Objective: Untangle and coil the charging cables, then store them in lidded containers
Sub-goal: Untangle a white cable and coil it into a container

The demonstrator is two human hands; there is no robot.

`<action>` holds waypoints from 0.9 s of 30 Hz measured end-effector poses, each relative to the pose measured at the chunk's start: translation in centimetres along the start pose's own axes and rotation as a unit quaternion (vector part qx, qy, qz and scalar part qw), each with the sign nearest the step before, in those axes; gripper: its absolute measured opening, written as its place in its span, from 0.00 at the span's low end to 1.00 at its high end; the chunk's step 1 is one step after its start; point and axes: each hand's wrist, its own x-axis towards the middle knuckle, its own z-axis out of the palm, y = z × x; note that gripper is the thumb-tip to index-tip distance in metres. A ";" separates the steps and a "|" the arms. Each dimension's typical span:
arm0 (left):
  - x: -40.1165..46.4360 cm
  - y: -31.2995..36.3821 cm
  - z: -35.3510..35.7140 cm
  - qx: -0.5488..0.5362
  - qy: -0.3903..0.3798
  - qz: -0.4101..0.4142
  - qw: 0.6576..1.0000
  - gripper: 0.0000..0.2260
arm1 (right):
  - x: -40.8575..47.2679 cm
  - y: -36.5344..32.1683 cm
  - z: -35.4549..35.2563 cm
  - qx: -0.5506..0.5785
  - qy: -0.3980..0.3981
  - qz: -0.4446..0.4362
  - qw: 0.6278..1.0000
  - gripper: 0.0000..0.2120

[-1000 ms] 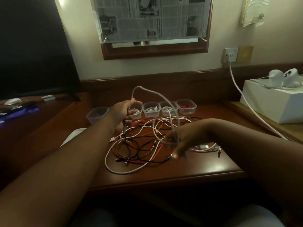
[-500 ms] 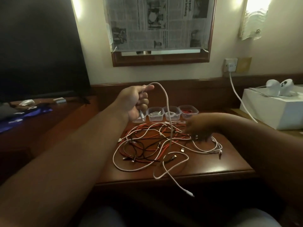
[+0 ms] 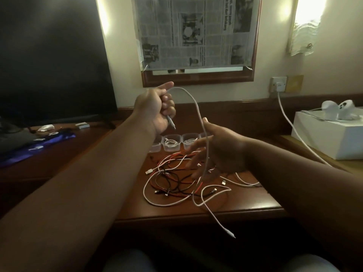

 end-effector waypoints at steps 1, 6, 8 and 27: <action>0.1 0.3 -0.2 0.001 0.014 0.002 1.000 0.15 | -0.2 0.1 0.3 0.008 -0.041 0.005 0.999 0.43; -0.2 0.6 -1.1 0.007 0.050 -0.009 0.999 0.16 | -2.0 -0.1 2.0 0.040 -0.175 -0.018 0.984 0.36; -0.5 0.5 -1.2 0.009 0.058 -0.009 0.998 0.17 | -2.7 -0.1 2.3 0.059 -0.208 -0.037 0.976 0.33; -3.3 -2.1 0.6 0.100 -0.007 -0.087 0.991 0.16 | -2.2 -0.2 2.7 -0.219 0.358 -0.300 0.857 0.11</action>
